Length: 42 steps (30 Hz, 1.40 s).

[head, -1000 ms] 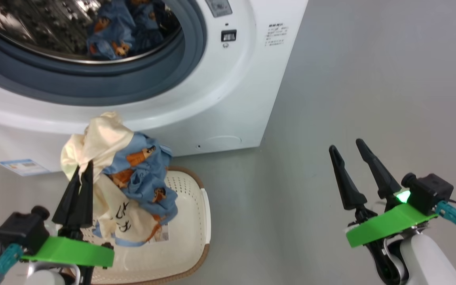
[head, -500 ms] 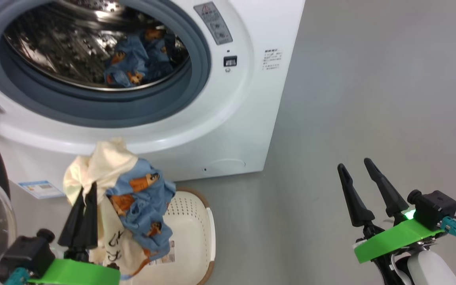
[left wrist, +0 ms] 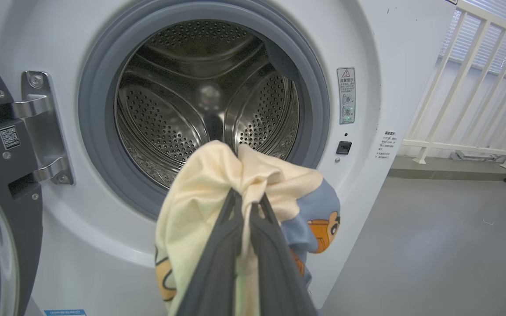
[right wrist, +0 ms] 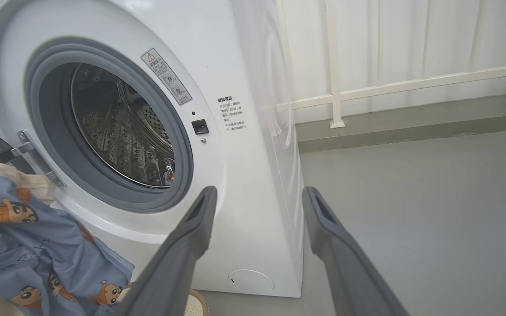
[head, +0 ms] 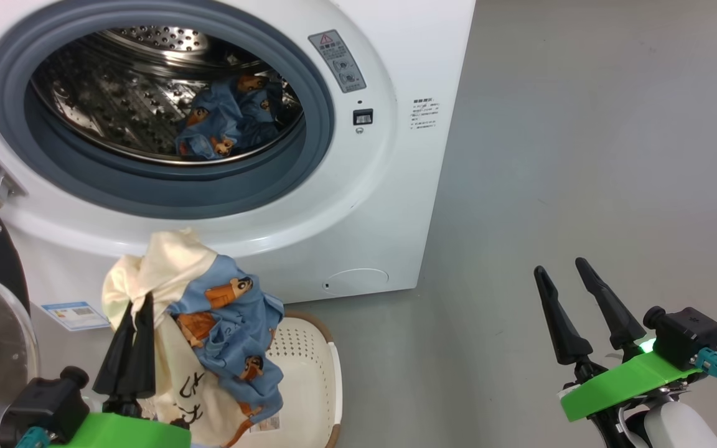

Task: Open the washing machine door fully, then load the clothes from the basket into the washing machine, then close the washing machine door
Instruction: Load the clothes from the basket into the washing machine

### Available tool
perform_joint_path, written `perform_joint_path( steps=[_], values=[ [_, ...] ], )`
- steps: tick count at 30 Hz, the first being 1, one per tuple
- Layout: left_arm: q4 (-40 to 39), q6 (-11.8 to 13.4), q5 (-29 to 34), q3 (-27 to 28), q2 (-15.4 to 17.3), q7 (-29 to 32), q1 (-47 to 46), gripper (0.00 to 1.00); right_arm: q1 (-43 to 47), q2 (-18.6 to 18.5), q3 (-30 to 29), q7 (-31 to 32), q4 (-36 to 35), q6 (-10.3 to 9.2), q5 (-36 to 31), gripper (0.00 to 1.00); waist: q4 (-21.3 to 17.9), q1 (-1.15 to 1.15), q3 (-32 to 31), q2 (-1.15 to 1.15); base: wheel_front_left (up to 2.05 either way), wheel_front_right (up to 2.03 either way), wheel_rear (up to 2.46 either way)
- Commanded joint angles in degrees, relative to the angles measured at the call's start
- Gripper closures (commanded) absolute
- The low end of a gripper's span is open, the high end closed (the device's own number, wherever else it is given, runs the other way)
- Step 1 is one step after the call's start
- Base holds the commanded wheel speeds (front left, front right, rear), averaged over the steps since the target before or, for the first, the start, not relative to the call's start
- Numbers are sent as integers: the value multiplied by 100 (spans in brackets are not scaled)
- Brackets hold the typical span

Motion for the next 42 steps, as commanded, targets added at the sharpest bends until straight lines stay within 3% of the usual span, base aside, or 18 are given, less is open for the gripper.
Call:
perform_joint_path(
  steps=[1,16,29,36,42],
  values=[
    [-112,25,36,241,57,-52,-47,100,5,-83,113,-27,-157,16,67,0,6,0,0,0,0,0,0],
    [-6,-116,138,357,20,-52,-206,100,55,-98,100,-27,-188,16,51,0,100,0,20,0,0,0,0],
    [129,-245,163,456,273,33,-1526,100,-73,-10,159,-27,-202,16,32,0,22,0,411,0,0,0,0],
    [700,-397,56,542,355,34,-2667,100,-249,78,154,-27,-293,16,-15,0,-121,0,926,0,0,0,0],
    [1954,-620,15,463,534,61,-3931,100,-538,266,149,-27,-416,16,-103,0,-373,0,1664,0,0,0,0]
  ],
)
